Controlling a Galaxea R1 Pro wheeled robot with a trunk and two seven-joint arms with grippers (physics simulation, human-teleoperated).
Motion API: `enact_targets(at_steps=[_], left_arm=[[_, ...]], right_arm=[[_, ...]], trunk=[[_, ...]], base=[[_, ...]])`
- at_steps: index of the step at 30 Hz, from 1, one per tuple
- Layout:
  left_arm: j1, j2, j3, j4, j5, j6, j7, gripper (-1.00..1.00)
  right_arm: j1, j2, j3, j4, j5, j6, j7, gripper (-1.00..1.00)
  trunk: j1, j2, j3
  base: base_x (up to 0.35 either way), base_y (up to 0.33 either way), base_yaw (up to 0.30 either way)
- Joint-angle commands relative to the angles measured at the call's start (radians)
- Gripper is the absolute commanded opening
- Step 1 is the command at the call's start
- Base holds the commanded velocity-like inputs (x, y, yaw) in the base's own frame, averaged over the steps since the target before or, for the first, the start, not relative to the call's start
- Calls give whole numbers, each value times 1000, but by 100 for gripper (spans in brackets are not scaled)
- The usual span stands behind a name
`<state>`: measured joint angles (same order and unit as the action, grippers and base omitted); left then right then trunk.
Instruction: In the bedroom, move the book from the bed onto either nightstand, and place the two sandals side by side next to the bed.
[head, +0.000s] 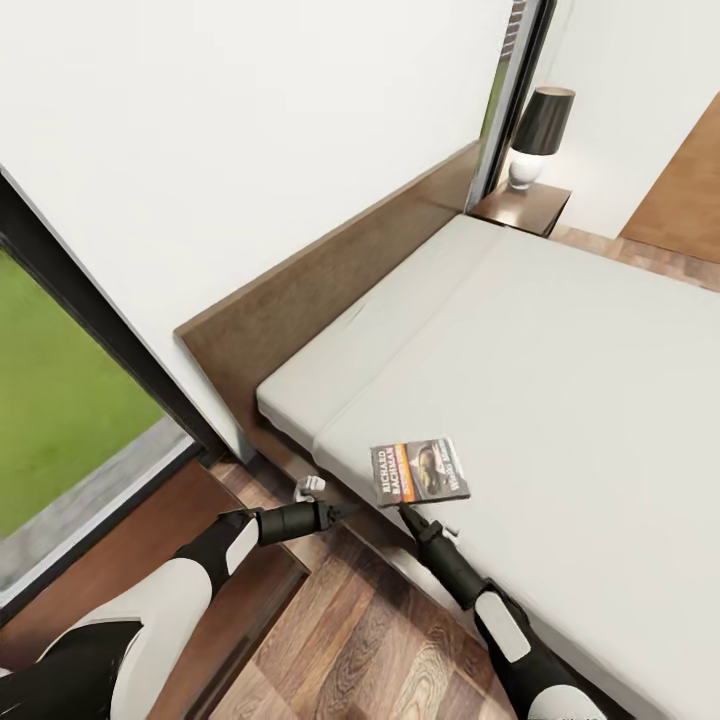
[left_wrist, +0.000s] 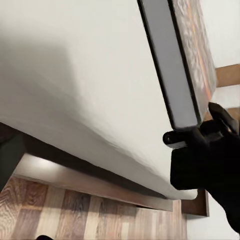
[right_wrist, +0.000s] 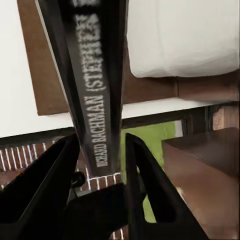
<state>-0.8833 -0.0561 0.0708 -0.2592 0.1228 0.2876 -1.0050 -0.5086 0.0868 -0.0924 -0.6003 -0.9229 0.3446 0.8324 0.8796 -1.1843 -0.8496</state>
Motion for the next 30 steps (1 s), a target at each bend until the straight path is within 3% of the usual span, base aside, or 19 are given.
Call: enact_targets(at_steps=[1,4,8,17,18,23,30], left_arm=[[0,-1,7,0,-1,9,-3,100],[0,2,6,2,-2,5,-2,100],[11,29,7,3,-2,4,-5,100],[26,42,7,3,-3,3,2,100],[27,42,6,3,-3,3,5,100],[29,42,5,3,-3,2,8,100],[29,40,3,26,-6,2,11,100]], right_arm=[[-1,1,-7,-2,34,39,2,-100],[-3,-2,-8,-3,121,140,2,-100],[-4,-74,-8,-3,155,211,3,-100],[-4,-388,-9,-7,155,254,10,-100],[-4,-407,-10,-12,153,277,11,-100],[-4,-438,-10,-63,150,378,10,-100],[-3,-444,-12,-116,150,404,11,-100]], trunk=[[-4,7,3],[-15,28,12],[-31,56,25],[-65,119,53],[-69,126,56],[-88,161,72],[-115,210,94]], base=[[0,0,0],[0,0,0],[0,0,0],[0,0,0],[0,0,0],[0,0,0],[0,0,0]])
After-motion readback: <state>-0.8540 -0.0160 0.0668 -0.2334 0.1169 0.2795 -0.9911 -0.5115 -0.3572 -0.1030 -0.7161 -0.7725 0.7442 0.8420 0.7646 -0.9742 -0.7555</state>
